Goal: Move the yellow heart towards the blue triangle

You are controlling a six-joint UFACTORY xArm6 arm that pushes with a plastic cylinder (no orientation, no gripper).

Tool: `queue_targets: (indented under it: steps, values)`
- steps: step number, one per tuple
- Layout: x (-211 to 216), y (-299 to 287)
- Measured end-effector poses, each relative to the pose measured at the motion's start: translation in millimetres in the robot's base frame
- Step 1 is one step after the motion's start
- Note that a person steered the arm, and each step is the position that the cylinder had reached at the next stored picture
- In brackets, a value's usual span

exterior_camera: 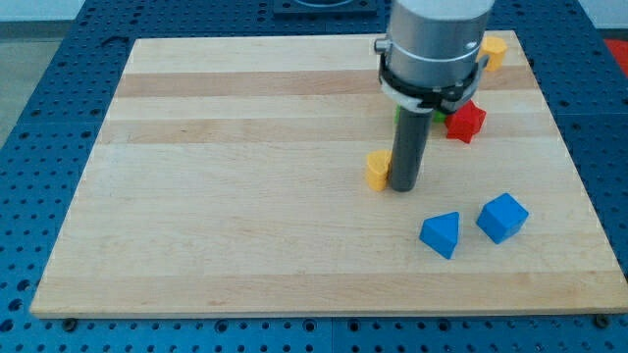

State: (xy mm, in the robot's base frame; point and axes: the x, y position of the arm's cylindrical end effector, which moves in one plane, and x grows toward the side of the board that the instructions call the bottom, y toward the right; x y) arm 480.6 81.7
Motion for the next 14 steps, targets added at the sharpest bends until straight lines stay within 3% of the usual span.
queue_targets:
  steps: [2, 6, 8, 9, 12, 14]
  values:
    - [-34, 44]
    - [-48, -71]
    - [-48, -38]
    - [-45, -16]
    - [49, -1]
    - [29, -51]
